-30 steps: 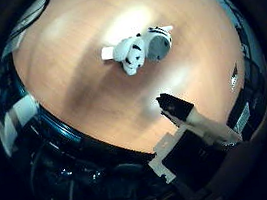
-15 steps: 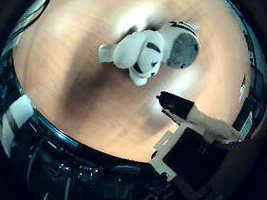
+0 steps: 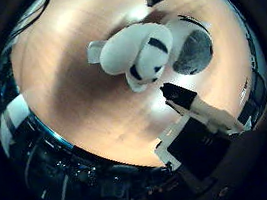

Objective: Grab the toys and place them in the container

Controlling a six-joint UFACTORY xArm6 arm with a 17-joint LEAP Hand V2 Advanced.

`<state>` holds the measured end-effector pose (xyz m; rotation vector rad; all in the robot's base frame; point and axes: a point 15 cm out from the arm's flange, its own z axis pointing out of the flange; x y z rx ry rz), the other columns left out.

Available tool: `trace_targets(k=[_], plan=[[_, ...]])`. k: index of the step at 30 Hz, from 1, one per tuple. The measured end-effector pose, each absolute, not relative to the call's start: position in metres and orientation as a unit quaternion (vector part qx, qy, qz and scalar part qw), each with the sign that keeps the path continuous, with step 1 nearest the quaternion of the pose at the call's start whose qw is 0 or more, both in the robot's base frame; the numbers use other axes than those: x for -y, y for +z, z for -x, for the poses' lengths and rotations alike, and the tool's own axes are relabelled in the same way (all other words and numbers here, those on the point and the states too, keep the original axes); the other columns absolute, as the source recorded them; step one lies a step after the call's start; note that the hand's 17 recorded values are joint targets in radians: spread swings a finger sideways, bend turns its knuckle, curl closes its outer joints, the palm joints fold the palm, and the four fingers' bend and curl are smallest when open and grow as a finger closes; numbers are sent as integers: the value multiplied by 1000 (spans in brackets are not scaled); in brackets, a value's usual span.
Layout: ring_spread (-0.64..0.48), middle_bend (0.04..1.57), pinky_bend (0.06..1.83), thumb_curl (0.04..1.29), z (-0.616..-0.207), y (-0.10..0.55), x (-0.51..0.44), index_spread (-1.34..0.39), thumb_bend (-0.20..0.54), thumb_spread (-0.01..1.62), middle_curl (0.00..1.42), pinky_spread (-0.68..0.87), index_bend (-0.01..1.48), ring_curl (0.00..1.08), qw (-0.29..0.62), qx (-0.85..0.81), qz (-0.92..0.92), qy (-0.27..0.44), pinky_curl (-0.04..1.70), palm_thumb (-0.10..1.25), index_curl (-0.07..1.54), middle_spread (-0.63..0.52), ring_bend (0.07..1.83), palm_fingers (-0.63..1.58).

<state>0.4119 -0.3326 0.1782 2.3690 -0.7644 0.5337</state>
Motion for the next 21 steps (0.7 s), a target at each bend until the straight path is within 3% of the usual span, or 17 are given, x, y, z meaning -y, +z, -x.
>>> trace_targets(k=[12, 21], plan=[[85, 239, 166, 348, -416, 167, 332, -565, -23, 890, 364, 351, 724, 168, 292, 283, -893, 193, 188, 882, 471, -200, 178, 322], [65, 283, 151, 362, -417, 162, 330, -545, -17, 861, 381, 349, 983, 142, 290, 282, -895, 190, 165, 941, 532, -257, 160, 388]])
